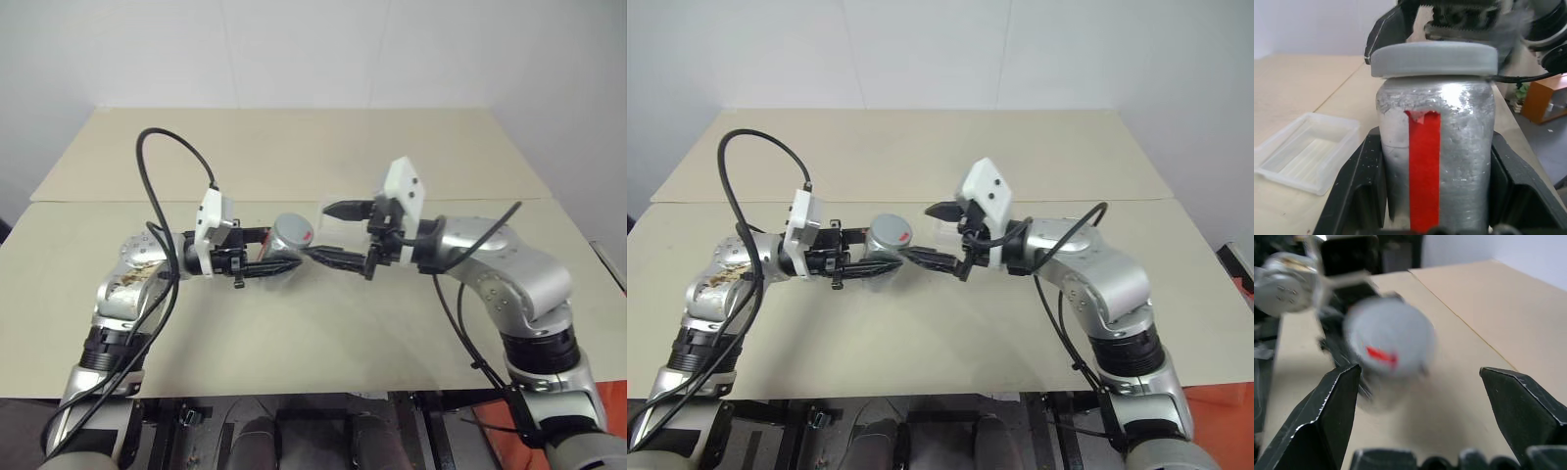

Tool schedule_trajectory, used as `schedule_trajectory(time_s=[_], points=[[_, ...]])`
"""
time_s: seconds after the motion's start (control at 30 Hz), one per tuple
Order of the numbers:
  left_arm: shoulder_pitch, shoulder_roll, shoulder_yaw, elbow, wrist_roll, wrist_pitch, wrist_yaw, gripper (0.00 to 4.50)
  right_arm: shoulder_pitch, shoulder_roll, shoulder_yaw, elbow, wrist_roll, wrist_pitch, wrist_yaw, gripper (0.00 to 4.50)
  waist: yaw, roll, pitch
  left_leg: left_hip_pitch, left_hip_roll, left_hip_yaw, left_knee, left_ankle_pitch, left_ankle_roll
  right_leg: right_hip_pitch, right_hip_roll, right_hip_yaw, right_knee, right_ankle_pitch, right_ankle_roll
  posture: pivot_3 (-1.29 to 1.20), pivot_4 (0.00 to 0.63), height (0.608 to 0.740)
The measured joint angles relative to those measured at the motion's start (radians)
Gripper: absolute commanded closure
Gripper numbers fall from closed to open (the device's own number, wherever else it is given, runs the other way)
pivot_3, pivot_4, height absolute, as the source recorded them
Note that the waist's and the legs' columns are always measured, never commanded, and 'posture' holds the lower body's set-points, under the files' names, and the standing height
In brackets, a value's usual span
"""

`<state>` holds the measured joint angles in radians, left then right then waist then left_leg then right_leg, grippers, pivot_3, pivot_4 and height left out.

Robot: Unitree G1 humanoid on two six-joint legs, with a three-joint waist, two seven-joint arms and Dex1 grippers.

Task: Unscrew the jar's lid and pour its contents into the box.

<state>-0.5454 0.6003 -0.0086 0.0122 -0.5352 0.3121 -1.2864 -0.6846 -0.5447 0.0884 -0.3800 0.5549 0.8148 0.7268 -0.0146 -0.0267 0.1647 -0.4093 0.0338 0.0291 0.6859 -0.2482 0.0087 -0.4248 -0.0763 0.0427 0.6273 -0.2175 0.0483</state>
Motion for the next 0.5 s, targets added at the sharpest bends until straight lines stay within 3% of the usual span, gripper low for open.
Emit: schedule_trajectory(time_s=[0.5], points=[[0.034,-0.061,0.042,-0.039,-0.034,0.036,0.121,2.08,-0.001,0.003,-0.061,-0.03,0.058,0.0,-0.003,0.06,0.001,0.0,0.0,0.0,0.0,0.0,0.0,0.0,0.0,0.001,0.0,0.0,0.0,0.0,0.0,0.0,0.15,0.74]])
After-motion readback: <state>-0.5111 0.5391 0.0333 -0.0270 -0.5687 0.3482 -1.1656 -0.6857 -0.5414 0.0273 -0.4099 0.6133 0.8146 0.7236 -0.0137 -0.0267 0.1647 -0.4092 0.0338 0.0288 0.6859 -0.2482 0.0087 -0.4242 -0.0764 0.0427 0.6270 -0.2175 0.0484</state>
